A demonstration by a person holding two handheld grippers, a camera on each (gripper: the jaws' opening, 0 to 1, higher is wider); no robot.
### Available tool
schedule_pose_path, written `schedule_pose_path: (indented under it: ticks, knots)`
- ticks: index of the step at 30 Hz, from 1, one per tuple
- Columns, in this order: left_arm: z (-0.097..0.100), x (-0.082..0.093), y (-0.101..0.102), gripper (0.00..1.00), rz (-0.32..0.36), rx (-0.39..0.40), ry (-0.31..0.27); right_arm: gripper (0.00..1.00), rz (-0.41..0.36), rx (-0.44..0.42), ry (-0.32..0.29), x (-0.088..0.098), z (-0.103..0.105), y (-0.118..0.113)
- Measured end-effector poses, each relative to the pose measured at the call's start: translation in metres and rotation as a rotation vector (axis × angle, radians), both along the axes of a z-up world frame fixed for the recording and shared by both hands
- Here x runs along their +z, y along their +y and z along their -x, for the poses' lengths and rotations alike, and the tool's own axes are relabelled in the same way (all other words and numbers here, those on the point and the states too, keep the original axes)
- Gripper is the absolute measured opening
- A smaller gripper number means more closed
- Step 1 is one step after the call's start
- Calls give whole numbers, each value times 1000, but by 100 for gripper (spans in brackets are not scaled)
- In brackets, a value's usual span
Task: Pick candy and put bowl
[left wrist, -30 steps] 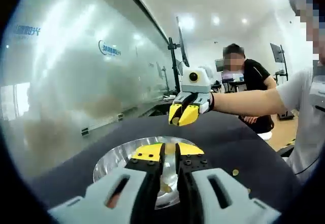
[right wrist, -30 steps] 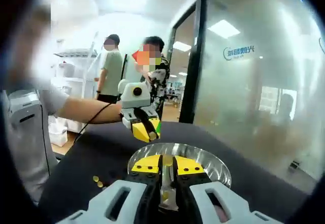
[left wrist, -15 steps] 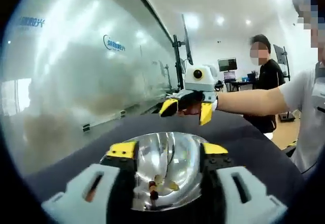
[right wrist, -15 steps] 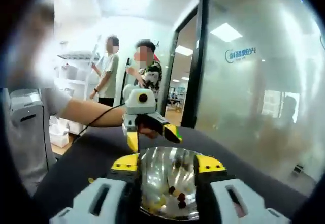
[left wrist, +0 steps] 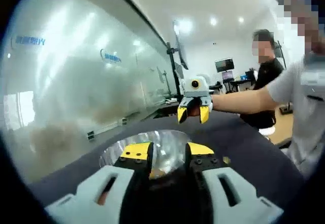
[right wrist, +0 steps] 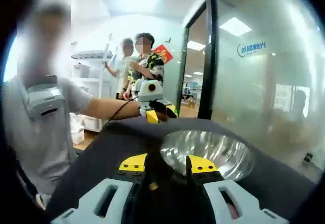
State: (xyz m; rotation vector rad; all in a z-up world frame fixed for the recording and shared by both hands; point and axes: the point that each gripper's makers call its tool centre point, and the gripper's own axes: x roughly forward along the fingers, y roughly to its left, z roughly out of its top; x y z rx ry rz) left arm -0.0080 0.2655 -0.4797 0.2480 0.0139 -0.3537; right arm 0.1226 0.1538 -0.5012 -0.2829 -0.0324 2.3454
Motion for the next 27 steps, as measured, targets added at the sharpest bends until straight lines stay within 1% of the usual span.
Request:
schedule_pose_path:
  ticks: [1, 2, 3, 4, 5, 6, 7, 8, 9, 10, 11, 12, 13, 14, 16, 19, 21, 27]
  knots:
    - [12, -19, 1, 20, -1, 5, 49, 24, 37, -20, -17, -20, -8, -9]
    - [20, -36, 4, 20, -4, 13, 89, 24, 89, -70, -39, -41, -18, -13]
    - [24, -45, 9, 19, 48, 33, 93, 24, 107, -104, -54, -55, -24, -14]
    - [27, -54, 16, 19, 127, 54, 117, 23, 101, -106, -43, -62, -23, -15]
    - [29, -66, 20, 19, 163, 68, 162, 23, 115, -112, -44, -70, -22, -15]
    - [29, -77, 25, 19, 134, 83, 188, 23, 140, -125, -93, -82, -24, -14]
    - [27, -85, 28, 18, 70, 93, 211, 23, 156, -122, -142, -89, -23, -13]
    - [24, -86, 25, 18, 21, 87, 219, 23, 145, -123, -109, -86, -20, -10]
    - [20, -85, 21, 18, 43, 79, 210, 23, 148, -114, -87, -82, -18, -9]
    - [16, -87, 17, 18, 59, 65, 215, 23, 151, -115, -98, -84, -17, -7]
    - [15, -93, 18, 18, 22, 71, 238, 23, 154, -116, -103, -85, -18, -3]
    - [13, -99, 19, 18, -35, 71, 260, 23, 162, -116, -88, -84, -17, 0]
    - [9, -94, 16, 17, 29, 61, 237, 24, 163, -112, -87, -85, -16, 4]
    - [6, -94, 17, 17, 17, 59, 250, 24, 165, -104, -92, -84, -14, 7]
    - [-2, -95, 18, 17, 15, 56, 253, 24, 178, -91, -94, -84, -8, 16]
    - [-14, -95, 13, 17, 10, 36, 257, 24, 178, -68, -87, -85, 6, 32]
    - [-16, -95, 12, 17, 4, 29, 254, 24, 171, -55, -87, -85, 13, 37]
    - [-14, -96, 9, 16, 17, 7, 264, 24, 172, -37, -80, -85, 14, 38]
